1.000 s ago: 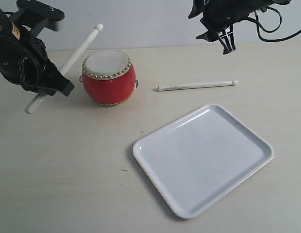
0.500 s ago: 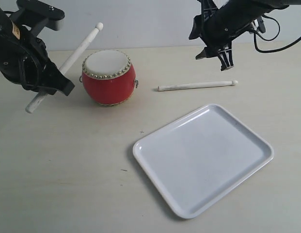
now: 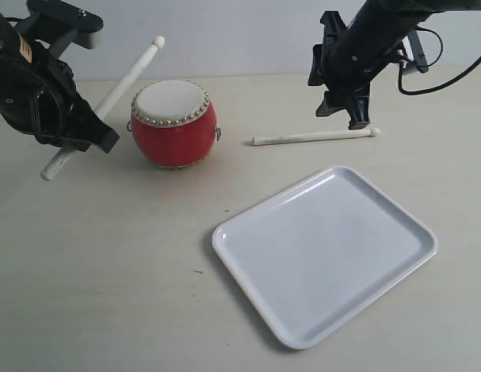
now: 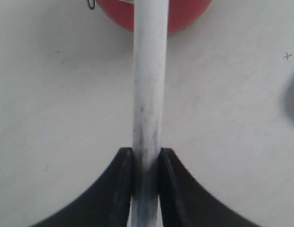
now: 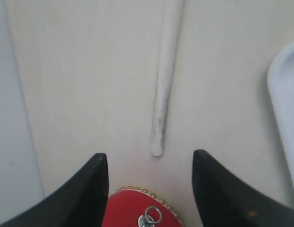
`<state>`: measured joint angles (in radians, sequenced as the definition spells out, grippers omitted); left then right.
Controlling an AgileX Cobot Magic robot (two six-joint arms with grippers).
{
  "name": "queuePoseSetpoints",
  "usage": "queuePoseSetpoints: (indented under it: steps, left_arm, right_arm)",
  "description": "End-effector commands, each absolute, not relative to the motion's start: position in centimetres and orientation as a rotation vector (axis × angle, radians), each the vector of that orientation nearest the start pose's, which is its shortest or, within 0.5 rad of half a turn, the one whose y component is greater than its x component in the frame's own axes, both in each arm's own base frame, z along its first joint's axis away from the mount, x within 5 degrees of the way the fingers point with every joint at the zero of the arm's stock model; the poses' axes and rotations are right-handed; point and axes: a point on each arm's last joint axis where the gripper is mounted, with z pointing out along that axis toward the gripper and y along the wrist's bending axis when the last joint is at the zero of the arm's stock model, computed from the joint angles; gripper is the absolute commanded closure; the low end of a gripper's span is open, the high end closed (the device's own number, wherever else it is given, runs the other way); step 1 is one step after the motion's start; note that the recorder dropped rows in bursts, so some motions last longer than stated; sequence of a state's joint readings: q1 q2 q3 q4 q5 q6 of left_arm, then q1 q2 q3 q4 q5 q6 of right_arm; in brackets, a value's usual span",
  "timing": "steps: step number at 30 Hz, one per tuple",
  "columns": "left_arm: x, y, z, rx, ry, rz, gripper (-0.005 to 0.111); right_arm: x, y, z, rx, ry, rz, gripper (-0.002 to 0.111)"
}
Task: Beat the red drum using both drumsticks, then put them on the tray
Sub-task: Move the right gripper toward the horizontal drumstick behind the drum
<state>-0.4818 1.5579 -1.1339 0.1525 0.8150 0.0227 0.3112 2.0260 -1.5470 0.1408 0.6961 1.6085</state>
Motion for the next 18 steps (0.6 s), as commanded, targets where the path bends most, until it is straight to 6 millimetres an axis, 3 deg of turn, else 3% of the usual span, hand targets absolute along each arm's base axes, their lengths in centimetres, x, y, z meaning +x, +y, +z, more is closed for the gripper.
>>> queuePoseSetpoints:
  steps: [1, 11, 15, 18]
  left_arm:
    - [28.6, -13.7, 26.3, 0.775, 2.577, 0.046, 0.107]
    - [28.6, -13.7, 26.3, 0.777, 2.579, 0.048, 0.107]
    - [28.5, -13.7, 26.3, 0.79, 2.577, 0.051, 0.107]
    - [28.5, -13.6, 26.3, 0.804, 2.575, 0.055, 0.107]
  right_arm:
    - [41.4, 16.1, 20.0, 1.923, 2.175, 0.651, 0.057]
    - [44.4, 18.2, 19.0, 1.895, 2.35, 0.425, 0.057]
    - [46.3, 19.0, 18.7, 1.701, 2.388, 0.544, 0.057]
    - [47.6, 19.5, 18.8, 1.636, 2.298, 0.716, 0.057]
